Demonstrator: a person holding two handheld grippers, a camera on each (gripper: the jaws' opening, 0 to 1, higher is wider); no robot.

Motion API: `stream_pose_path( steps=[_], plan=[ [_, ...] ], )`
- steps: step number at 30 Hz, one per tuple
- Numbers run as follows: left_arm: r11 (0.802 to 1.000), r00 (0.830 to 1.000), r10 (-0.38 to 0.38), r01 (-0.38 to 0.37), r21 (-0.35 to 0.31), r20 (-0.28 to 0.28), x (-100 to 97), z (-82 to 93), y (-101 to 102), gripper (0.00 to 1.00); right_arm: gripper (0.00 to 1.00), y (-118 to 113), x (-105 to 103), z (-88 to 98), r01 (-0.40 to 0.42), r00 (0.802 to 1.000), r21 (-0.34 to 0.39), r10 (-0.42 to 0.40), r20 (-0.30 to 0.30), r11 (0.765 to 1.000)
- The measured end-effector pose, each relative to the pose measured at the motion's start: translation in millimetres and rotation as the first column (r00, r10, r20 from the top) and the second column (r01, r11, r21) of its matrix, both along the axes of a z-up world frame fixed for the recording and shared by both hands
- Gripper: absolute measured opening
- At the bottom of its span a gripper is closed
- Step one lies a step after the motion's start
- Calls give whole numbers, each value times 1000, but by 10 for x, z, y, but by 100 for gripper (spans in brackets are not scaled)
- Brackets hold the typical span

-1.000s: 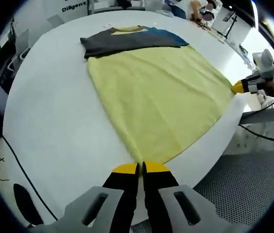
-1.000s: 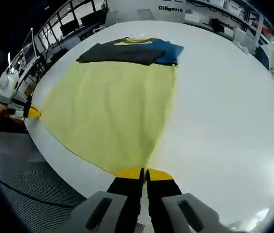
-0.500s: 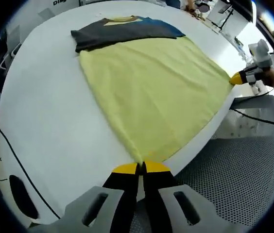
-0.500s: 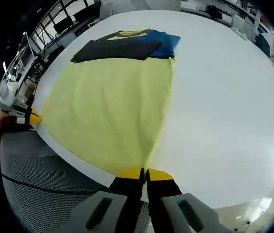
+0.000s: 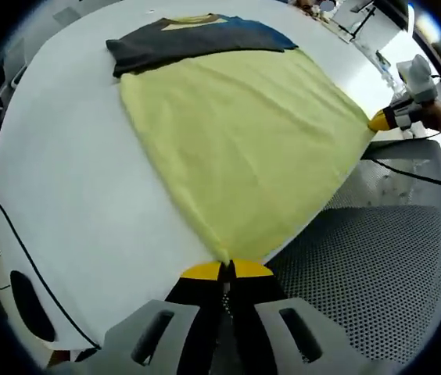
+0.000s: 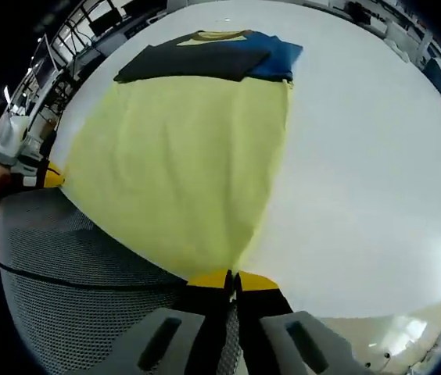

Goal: Fold the garment on the visible template until the final outline fits inside the template.

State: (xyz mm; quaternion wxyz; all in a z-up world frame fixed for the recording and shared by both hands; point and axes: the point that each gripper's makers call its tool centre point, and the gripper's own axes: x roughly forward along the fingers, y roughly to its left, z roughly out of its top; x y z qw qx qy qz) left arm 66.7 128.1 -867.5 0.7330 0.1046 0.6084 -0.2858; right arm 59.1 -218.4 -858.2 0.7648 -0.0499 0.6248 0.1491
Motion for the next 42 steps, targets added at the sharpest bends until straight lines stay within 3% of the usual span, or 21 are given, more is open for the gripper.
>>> stream_pose_path(
  steps=[11, 17, 20, 25, 31, 35, 38, 40, 42],
  plan=[
    [1000, 999, 18, -19, -6, -43, -127, -9, -3, 4, 0, -13, -100, -4, -30, 998, -12, 30, -52, 999],
    [997, 997, 65, -67, -39, -49, -108, 105, -6, 4, 0, 0, -34, 85, -43, 999, -2, 43, -22, 999],
    [995, 996, 84, -86, -59, -42, -82, 183, -18, 4, 0, 18, 56, 183, -38, 999, 14, 37, 22, 999],
    [991, 995, 96, -94, -98, 15, 89, 361, -50, 4, 0, 36, 261, 432, -23, 995, 56, 17, 102, 998],
    [979, 986, 146, -132, -156, 84, 342, 569, -45, 4, 0, 7, 519, 662, -58, 982, 30, 51, 179, 998],
    [974, 969, 185, -159, -161, 163, 588, 702, 44, 4, 0, -3, 675, 778, -48, 973, 39, 38, 226, 998],
    [966, 955, 205, -162, -204, 213, 768, 824, 10, 4, 0, -6, 891, 927, -78, 946, 20, 68, 318, 997],
    [960, 946, 225, -175, -217, 233, 866, 891, 8, 4, 0, 23, 1001, 1020, -58, 932, 54, 35, 360, 997],
    [960, 935, 230, -174, -217, 269, 962, 946, 20, 4, 0, 14, 1040, 1065, -52, 931, 59, 27, 363, 997]
  ],
)
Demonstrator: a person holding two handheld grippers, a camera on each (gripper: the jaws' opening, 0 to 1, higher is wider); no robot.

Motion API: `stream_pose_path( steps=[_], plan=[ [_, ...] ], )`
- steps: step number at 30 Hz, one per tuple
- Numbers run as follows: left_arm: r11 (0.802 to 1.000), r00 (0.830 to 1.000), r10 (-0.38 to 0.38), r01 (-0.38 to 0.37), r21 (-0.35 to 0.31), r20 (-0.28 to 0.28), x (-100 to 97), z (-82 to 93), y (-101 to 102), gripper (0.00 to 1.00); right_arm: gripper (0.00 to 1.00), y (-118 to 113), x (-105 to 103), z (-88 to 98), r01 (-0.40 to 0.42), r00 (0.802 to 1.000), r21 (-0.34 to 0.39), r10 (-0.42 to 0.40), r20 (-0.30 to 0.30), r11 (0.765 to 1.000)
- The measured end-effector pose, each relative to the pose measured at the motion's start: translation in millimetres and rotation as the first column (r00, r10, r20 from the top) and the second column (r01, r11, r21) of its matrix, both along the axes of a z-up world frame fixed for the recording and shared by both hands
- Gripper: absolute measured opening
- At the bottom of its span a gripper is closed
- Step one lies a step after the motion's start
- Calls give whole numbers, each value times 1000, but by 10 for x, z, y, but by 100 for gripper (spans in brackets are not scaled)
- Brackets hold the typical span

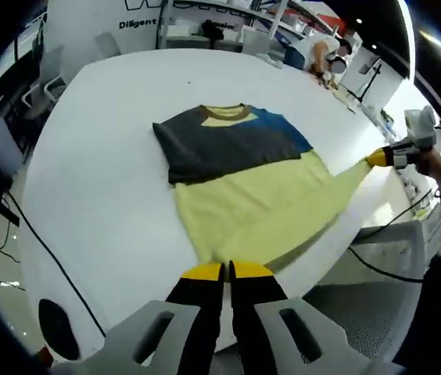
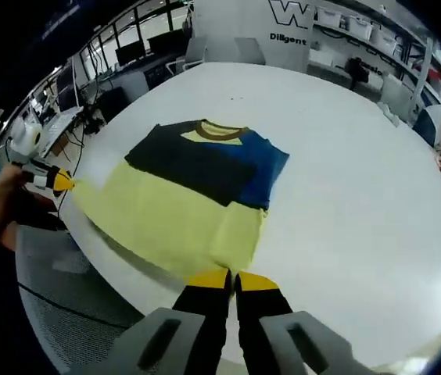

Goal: Fold the garment on the visible template until the final outline fits inside the template.

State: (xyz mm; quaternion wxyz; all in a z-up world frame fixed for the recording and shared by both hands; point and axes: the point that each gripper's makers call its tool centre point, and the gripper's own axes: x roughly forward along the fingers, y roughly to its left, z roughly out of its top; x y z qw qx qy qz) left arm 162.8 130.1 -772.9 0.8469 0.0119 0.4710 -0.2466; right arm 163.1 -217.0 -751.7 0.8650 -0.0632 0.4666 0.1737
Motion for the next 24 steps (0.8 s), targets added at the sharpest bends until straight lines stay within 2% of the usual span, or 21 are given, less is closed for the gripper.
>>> stream_pose_path(
  steps=[1, 5, 10, 12, 16, 17, 21, 24],
  plan=[
    [1000, 1000, 10, -9, -12, 25, 87, 56, -3, 4, 0, -5, 45, 26, 6, 1000, 2, -6, 7, 1000],
    [998, 997, 39, -36, -48, 64, 258, 163, -12, 4, 0, -1, 197, 106, 19, 999, 11, -19, 44, 1000],
    [999, 990, 38, -33, -39, 137, 520, 293, -22, 4, 0, 22, 394, 229, 28, 996, 9, -28, 88, 1000],
    [999, 983, 42, -40, -14, 177, 641, 344, -2, 4, 0, 47, 474, 274, 16, 994, 5, -16, 107, 1000],
    [998, 975, 65, -61, -22, 211, 833, 423, -17, 4, 0, 54, 663, 351, 11, 990, 2, -11, 142, 1000],
    [998, 974, 62, -58, -24, 218, 887, 441, -36, 4, 0, 60, 735, 381, 11, 987, 13, -13, 162, 1000],
    [999, 967, 40, -40, -4, 251, 1081, 471, -69, 4, 0, 87, 907, 414, 44, 985, 88, -58, 163, 995],
    [999, 962, 48, -53, 12, 269, 1219, 468, -38, 4, 0, 80, 1033, 410, 56, 984, 100, -72, 165, 993]
  ],
)
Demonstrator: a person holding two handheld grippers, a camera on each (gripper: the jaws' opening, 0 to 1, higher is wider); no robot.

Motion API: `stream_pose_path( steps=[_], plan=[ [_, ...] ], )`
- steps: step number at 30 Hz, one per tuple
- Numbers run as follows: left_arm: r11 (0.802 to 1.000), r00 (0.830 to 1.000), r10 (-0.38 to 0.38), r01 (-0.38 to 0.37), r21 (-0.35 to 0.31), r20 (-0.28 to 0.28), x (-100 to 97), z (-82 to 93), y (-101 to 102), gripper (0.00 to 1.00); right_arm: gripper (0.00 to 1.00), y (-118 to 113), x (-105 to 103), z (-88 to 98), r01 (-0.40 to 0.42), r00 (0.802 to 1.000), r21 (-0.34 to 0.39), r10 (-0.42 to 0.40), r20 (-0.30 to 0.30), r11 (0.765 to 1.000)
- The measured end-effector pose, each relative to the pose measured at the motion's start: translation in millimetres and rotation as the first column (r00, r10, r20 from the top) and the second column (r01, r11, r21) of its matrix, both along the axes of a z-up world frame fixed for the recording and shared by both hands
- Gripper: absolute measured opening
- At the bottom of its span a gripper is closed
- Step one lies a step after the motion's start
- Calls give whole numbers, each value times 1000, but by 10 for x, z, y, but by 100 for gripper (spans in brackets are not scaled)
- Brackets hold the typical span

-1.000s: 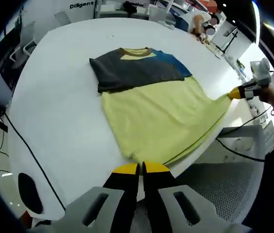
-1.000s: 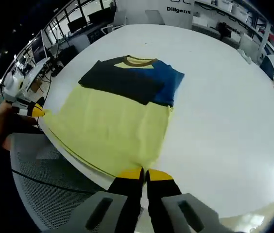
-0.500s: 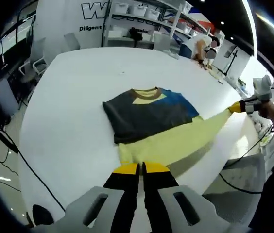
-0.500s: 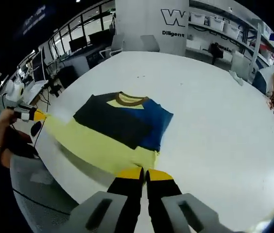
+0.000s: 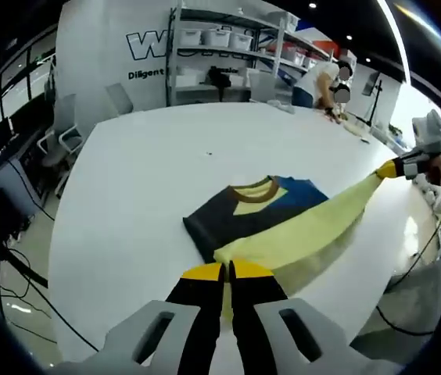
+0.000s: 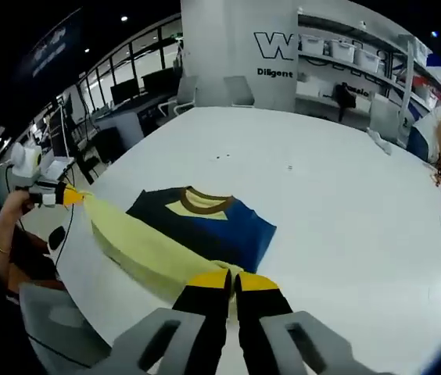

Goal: Fold the garment on the visible template until the final outline fits inside the template.

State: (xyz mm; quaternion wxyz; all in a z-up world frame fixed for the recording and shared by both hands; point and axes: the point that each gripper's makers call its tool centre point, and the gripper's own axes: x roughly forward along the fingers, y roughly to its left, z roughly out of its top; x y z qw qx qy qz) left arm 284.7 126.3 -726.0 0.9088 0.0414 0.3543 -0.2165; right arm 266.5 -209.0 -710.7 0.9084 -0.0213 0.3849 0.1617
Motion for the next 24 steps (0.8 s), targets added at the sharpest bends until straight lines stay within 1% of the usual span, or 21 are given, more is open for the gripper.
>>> stream_pose_path(
  steps=[2, 5, 6, 7, 8, 11, 15, 17, 18, 21, 24],
  plan=[
    [1000, 1000, 14, -14, -3, 9, 77, 3, 13, 4, 0, 3, 68, 3, 5, 1000, 5, -5, 4, 1000],
    [1000, 999, 25, -25, -2, 42, 228, 18, 12, 4, 0, 1, 201, 7, 21, 1000, 18, -21, 12, 1000],
    [1000, 998, 29, -29, -3, 51, 272, 20, 13, 4, 0, -9, 271, 6, 62, 998, 43, -62, 14, 997],
    [1000, 998, 27, -27, 1, 62, 334, 20, 11, 4, 0, -6, 300, -1, 74, 997, 54, -74, 6, 996],
    [1000, 997, 26, -26, 1, 68, 382, 17, 9, 4, 0, 8, 339, -1, 56, 998, 54, -57, 15, 997],
    [999, 996, 35, -35, -2, 87, 581, -1, 7, 4, 0, 42, 508, -22, 87, 996, 96, -89, 19, 992],
    [997, 993, 71, -67, -44, 95, 789, -28, -21, 4, 0, 43, 721, -63, 109, 994, 101, -111, 21, 989],
    [996, 993, 75, -70, -51, 94, 910, -79, -49, 4, 0, 10, 872, -79, 129, 991, 91, -133, 32, 987],
    [996, 993, 73, -69, -50, 92, 953, -108, -58, 4, 0, -3, 913, -95, 141, 989, 89, -144, 31, 986],
    [996, 994, 80, -77, -38, 70, 1096, -250, -55, 4, 0, -16, 1045, -170, 164, 986, 91, -166, 20, 982],
    [996, 995, 86, -84, -38, 54, 1234, -382, -54, 4, 0, -3, 1162, -291, 179, 984, 101, -179, -5, 979]
  ],
)
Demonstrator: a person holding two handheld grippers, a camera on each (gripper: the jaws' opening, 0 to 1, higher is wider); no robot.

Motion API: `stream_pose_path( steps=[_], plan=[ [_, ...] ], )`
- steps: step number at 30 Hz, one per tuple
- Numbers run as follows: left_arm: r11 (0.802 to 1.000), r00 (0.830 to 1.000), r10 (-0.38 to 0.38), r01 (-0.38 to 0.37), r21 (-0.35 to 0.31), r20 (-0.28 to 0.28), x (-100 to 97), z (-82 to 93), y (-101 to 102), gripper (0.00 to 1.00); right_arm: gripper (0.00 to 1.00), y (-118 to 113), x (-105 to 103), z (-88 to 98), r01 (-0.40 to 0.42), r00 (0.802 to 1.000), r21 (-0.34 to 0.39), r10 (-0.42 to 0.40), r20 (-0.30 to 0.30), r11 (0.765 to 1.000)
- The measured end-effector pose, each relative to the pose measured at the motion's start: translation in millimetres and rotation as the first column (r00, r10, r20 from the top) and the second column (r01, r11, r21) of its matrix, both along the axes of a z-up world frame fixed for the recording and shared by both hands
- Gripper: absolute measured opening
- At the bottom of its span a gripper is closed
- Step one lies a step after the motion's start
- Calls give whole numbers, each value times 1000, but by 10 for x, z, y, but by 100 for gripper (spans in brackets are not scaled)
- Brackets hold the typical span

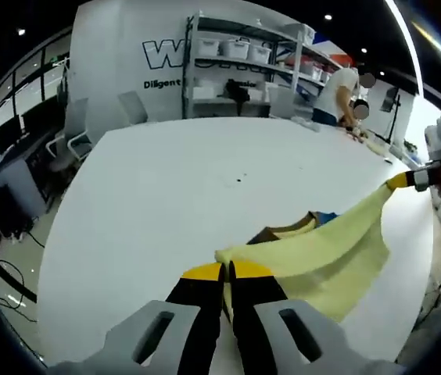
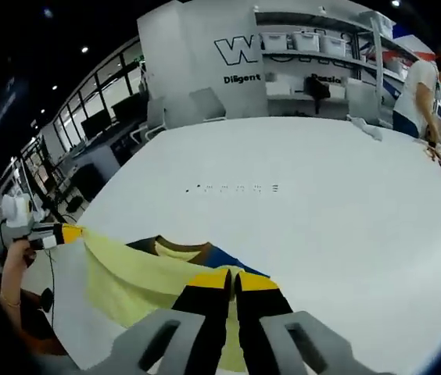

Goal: Fold the garment on the visible template until the final outline fits inside the template.

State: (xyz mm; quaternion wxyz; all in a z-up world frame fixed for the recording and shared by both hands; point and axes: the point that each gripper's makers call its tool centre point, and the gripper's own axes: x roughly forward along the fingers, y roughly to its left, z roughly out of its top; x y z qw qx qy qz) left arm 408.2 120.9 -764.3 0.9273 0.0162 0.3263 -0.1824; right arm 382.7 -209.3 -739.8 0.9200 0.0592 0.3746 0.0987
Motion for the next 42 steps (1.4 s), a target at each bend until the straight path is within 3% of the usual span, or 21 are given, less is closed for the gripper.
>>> stream_pose_path(
  steps=[9, 14, 17, 22, 29, 32, 34, 36, 38, 39, 42],
  plan=[
    [1000, 998, 16, -15, 18, -58, 260, -391, 38, 4, 0, -81, 216, -422, 53, 994, -16, -54, -90, 998],
    [1000, 996, 12, -10, 25, -93, 308, -594, 54, 4, 0, -135, 285, -609, 64, 990, -35, -68, -124, 997],
    [989, 993, -61, 74, 129, -97, 320, -759, 75, 4, 0, -122, 318, -752, 69, 986, -22, -72, -152, 997],
    [993, 993, -48, 59, 107, -107, 360, -864, 61, 4, 0, -128, 379, -889, 21, 988, -73, -32, -152, 997],
    [993, 993, -45, 57, 107, -113, 375, -933, 69, 5, 0, -153, 451, -1001, 5, 993, -61, -12, -119, 998],
    [997, 993, -13, 22, 75, -118, 381, -951, 82, 6, 0, -163, 542, -1013, 5, 998, -54, -8, -60, 999],
    [998, 994, -6, 12, 55, -109, 383, -927, 87, 7, 0, -168, 537, -1058, 24, 997, -13, -25, -72, 1000],
    [1000, 997, 3, -1, 24, -80, 393, -855, 87, 9, 7, -150, 584, -997, 13, 1000, 15, -13, -8, 1000],
    [1000, 998, -22, 23, 21, -67, 359, -812, 78, 13, 19, -155, 565, -970, 3, 1000, 8, -3, 10, 1000],
    [998, 998, -52, 54, 33, -43, 349, -781, 67, 17, 22, -147, 578, -942, -35, 998, -21, 36, 44, 999],
    [989, 993, -120, 120, 81, -9, 304, -750, 65, 33, 28, -131, 499, -942, -95, 994, -80, 99, 52, 992]
  ],
)
